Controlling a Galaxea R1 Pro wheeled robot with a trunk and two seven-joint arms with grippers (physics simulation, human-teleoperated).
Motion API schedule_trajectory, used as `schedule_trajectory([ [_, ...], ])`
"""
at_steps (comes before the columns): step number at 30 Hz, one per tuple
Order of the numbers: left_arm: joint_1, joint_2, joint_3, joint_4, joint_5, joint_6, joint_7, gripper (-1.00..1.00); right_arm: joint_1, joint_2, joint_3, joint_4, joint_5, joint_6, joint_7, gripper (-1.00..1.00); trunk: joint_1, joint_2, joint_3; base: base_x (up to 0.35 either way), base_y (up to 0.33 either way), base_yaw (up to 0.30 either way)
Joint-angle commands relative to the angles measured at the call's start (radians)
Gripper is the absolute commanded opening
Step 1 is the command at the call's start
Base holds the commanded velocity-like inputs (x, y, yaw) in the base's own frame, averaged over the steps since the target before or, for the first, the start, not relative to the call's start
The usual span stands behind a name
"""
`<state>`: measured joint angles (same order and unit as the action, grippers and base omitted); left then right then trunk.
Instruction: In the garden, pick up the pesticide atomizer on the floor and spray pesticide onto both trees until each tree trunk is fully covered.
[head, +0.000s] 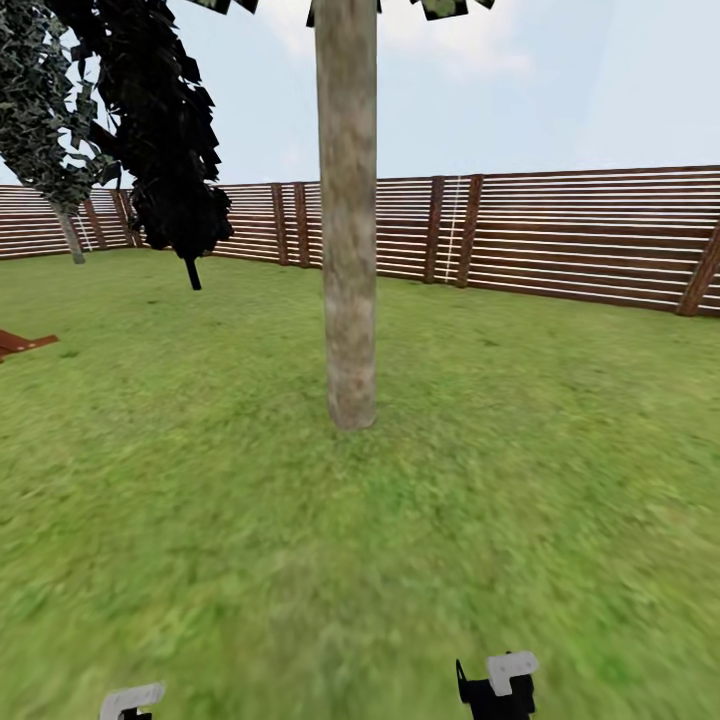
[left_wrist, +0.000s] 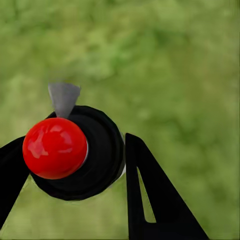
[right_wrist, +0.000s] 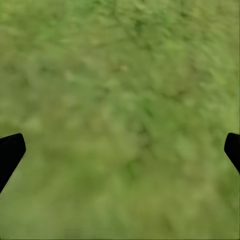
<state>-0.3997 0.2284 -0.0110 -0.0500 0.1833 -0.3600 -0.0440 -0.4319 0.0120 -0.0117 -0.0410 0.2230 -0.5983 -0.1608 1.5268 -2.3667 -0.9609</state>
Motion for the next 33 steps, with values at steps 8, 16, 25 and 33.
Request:
schedule_trajectory([
  [8, -0.001, 0.0, -0.002, 0.001, 0.008, -0.004, -0.005, -1.0, -0.001, 0.0, -0.002, 0.001, 0.011, -0.001, -0.009, 1.0, 0.0, 0.0, -0.001, 0.326, 0.074, 0.0],
  [16, -0.001, 0.0, -0.002, 0.001, 0.008, -0.004, -0.005, -1.0, -0.001, 0.0, -0.001, 0.0, 0.01, -0.001, -0.009, 1.0, 0.0, 0.0, -0.001, 0.328, 0.001, 0.0],
  [25, -0.001, 0.0, -0.001, 0.001, 0.008, -0.004, -0.005, -1.0, -0.001, 0.0, -0.001, 0.001, 0.01, -0.001, -0.008, 1.0, 0.0, 0.0, -0.001, 0.329, 0.0, 0.0],
  [33, 0.0, 0.0, -0.001, 0.001, 0.008, -0.004, -0.005, -1.0, -0.001, 0.0, -0.002, 0.001, 0.011, -0.001, -0.009, 1.0, 0.0, 0.0, -0.001, 0.333, 0.0, 0.0],
])
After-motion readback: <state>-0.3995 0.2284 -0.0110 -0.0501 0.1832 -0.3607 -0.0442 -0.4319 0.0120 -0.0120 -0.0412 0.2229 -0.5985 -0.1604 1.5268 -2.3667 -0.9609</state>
